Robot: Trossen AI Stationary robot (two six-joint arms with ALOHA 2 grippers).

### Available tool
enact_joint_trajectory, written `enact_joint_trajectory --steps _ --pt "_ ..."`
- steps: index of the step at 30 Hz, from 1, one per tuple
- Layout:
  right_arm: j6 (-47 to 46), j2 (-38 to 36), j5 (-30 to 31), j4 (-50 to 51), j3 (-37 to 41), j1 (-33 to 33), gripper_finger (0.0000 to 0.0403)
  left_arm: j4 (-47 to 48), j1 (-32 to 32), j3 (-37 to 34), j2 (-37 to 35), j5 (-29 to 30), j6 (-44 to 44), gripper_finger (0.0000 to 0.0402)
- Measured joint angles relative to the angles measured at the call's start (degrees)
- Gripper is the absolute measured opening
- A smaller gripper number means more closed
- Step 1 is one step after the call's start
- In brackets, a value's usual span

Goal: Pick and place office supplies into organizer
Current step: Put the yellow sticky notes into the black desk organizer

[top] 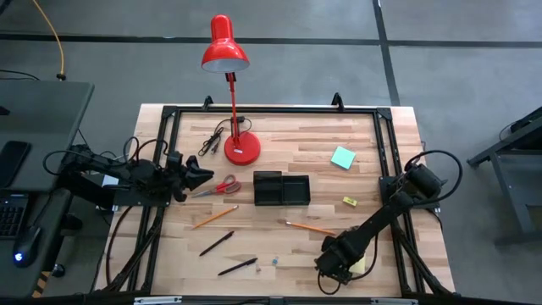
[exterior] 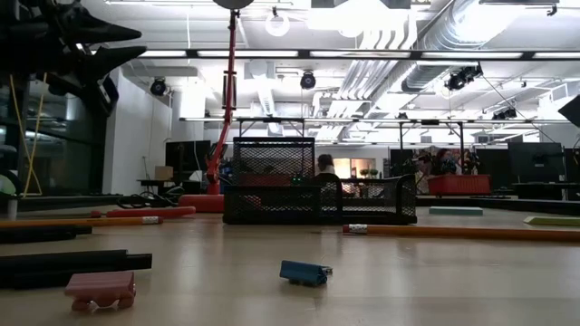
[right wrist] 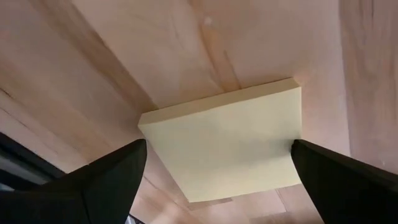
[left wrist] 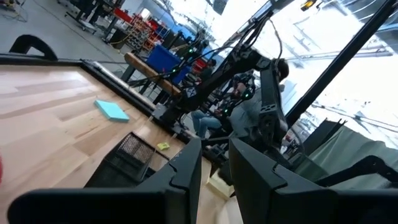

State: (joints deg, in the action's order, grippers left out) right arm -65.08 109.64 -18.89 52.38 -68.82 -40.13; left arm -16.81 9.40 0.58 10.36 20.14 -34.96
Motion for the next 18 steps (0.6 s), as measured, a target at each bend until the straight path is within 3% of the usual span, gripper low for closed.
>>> enact_joint_trajectory --steps 18 --pt "5.2 -1.2 -1.1 -2.9 -0.1 1.5 0.0398 0.8 0.0 0.0 0.0 0.0 0.0 0.0074"
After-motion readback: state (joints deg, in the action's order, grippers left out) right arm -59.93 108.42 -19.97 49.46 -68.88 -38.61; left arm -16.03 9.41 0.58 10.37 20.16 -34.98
